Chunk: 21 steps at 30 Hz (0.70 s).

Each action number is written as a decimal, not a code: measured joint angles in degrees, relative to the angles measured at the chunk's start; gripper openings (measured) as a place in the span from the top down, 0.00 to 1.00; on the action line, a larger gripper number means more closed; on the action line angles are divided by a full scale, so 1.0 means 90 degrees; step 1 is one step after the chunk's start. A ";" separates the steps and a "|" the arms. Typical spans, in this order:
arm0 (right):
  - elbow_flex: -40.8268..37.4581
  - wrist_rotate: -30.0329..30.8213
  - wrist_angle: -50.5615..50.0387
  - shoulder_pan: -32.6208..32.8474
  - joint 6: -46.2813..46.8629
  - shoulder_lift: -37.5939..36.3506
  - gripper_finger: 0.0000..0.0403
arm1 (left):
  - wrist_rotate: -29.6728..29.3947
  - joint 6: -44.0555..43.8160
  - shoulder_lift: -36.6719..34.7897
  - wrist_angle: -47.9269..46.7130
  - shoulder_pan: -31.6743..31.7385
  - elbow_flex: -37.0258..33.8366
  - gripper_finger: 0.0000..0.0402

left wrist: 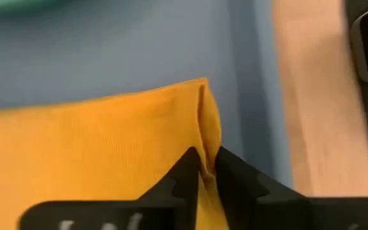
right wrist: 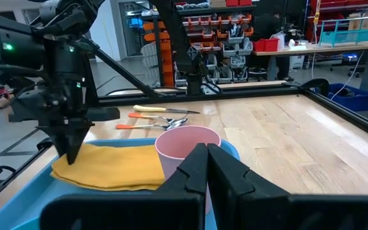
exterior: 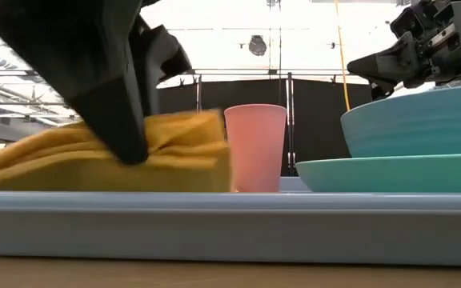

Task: Set up tray
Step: Put the napkin on top of the tray, then put the spoon on top of the yellow napkin

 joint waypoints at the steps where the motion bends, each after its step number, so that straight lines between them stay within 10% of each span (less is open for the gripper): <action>1: 0.0000 0.0000 0.0002 0.0000 0.0000 0.0000 1.00 | 0.0014 0.0019 -0.0017 0.0076 -0.0012 0.0000 0.84; 14: 0.0000 -0.0003 -0.0019 0.0000 0.0000 0.0000 1.00 | -0.0128 0.0652 -0.0186 -0.0480 -0.0016 0.0007 0.54; 21: 0.0000 -0.0005 -0.0039 0.0000 0.0000 0.0000 1.00 | -0.2067 -0.0062 -0.1116 -0.2325 -0.0312 -0.0229 0.57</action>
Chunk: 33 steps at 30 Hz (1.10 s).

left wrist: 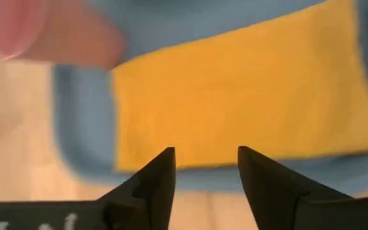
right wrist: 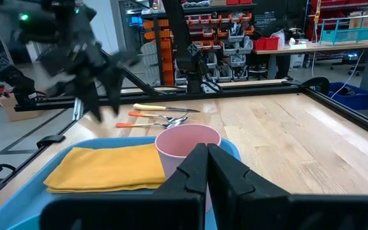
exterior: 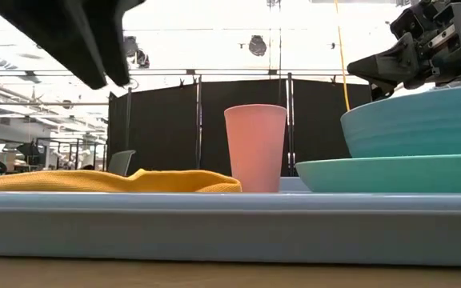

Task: Set up tray
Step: Put the spoon on top of the yellow napkin

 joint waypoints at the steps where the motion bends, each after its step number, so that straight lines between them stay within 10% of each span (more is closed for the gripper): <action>1: 0.0000 -0.0002 0.0000 0.0000 0.0000 0.0000 1.00 | -0.0168 -0.0057 -0.0213 0.0016 -0.0055 -0.0219 0.58; 15: 0.0000 -0.0002 0.0006 0.0000 -0.0168 0.0002 1.00 | 0.0805 0.2680 -0.3676 0.7454 0.1188 -0.5102 0.96; 27: 0.0000 0.0022 0.0236 -0.0003 -0.1250 0.0002 1.00 | -0.0446 0.0252 -0.5850 0.5429 0.1613 -0.5707 0.99; 33: 0.0000 0.0583 0.0245 -0.0355 -0.1537 -0.0022 1.00 | -0.0180 -0.0367 -0.5188 0.4645 0.1648 -0.5708 0.99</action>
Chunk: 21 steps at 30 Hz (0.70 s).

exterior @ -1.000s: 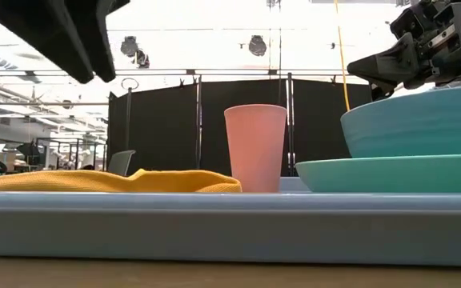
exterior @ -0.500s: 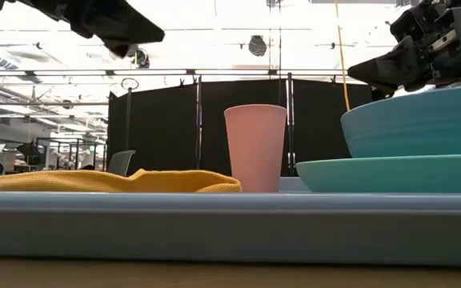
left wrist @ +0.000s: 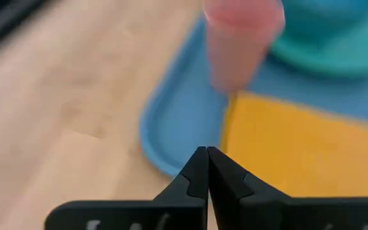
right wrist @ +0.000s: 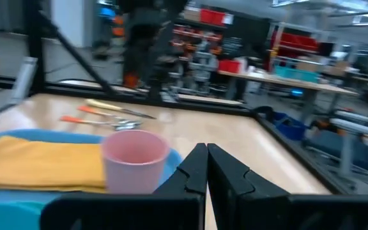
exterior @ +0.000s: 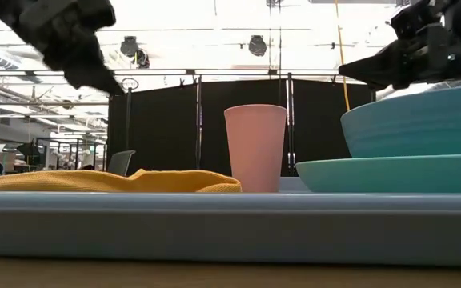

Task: Set up tray
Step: Put the spoon on top of the yellow napkin

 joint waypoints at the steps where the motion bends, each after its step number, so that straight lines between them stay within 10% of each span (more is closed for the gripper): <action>1: 0.0000 0.0024 -0.0004 -0.0095 -0.0007 0.0000 1.00 | 0.0165 0.0061 0.0221 0.0062 0.0000 -0.0003 0.99; 21: 0.0000 -0.0391 -0.0310 -0.0653 -0.0290 -0.0003 1.00 | 0.2212 0.0935 0.3185 -0.0317 0.0146 0.1632 0.99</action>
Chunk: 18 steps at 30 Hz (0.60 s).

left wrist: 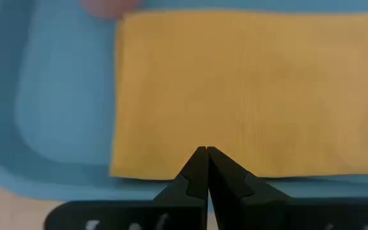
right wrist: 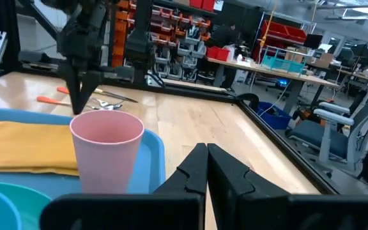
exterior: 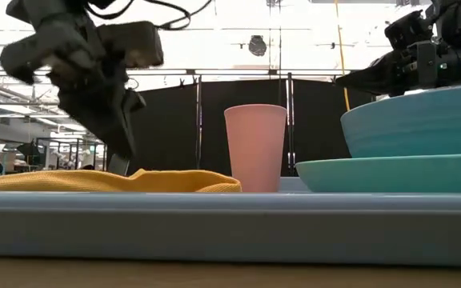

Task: Set up tray
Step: Put the spoon on top of the yellow napkin

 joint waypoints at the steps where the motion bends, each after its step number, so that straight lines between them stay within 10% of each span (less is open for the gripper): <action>1: 0.0000 0.0000 -0.0001 0.0000 -0.0017 0.0002 1.00 | 0.0072 0.0000 0.0142 -0.0006 0.0009 0.0031 0.99; 18: 0.0000 -0.0001 -0.0042 0.0005 0.0272 0.0000 1.00 | -0.0398 0.0597 0.1062 0.0085 0.0228 0.0446 0.98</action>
